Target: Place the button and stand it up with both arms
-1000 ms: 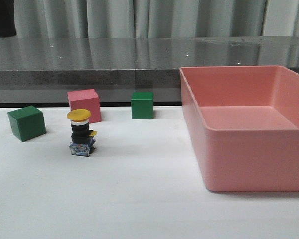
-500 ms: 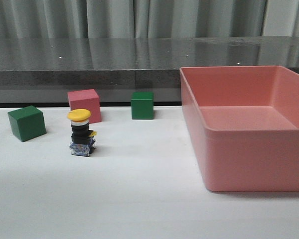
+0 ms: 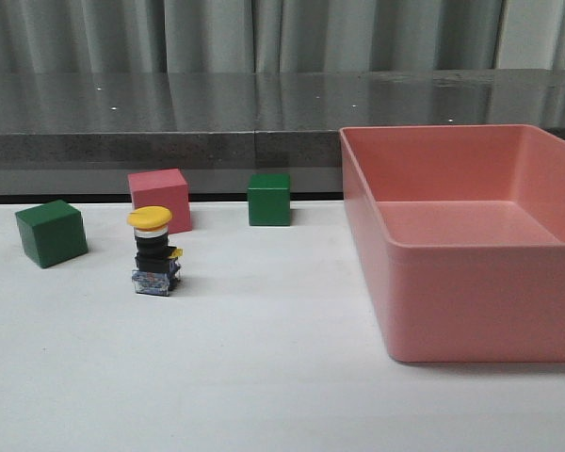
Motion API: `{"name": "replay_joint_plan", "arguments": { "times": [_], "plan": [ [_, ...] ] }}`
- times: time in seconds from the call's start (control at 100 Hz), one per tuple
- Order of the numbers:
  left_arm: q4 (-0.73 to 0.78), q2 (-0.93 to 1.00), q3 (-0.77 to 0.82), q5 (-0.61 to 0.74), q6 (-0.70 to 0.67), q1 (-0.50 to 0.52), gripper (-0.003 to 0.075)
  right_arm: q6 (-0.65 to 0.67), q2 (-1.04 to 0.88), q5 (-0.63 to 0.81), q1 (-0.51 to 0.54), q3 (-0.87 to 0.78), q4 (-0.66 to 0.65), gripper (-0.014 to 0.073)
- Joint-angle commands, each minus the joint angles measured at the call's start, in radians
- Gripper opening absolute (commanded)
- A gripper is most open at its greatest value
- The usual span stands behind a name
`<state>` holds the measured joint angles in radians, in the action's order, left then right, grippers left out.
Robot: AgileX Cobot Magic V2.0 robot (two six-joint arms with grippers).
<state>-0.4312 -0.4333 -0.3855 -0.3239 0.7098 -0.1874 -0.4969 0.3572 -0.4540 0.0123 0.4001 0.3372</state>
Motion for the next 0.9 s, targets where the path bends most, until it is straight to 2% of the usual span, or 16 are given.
{"name": "replay_joint_plan", "arguments": {
  "times": [0.0,0.12,0.56,0.72,0.8,0.89],
  "plan": [
    [-0.075,0.07,0.026,0.087,-0.012,0.0,-0.002,-0.003,0.008,0.057,0.003,0.024,0.02,-0.0061],
    [-0.144,0.143,0.073,0.077,-0.012,0.0,-0.002,-0.003,0.008,0.057,0.003,0.024,0.02,-0.0061],
    [-0.144,0.159,0.106,0.089,-0.012,0.0,-0.002,-0.003,0.008,0.057,0.003,0.024,0.02,-0.0061],
    [-0.15,0.162,0.159,0.218,-0.018,-0.002,-0.002,-0.003,0.008,0.057,0.003,0.024,0.02,-0.0061],
    [-0.063,0.183,0.19,0.273,-0.078,-0.002,-0.002,-0.003,0.008,0.057,0.003,0.024,0.02,-0.0061],
    [0.161,0.23,0.228,0.302,-0.301,-0.002,-0.002,-0.003,0.008,0.057,0.003,0.024,0.02,-0.0061]
  ]
}}
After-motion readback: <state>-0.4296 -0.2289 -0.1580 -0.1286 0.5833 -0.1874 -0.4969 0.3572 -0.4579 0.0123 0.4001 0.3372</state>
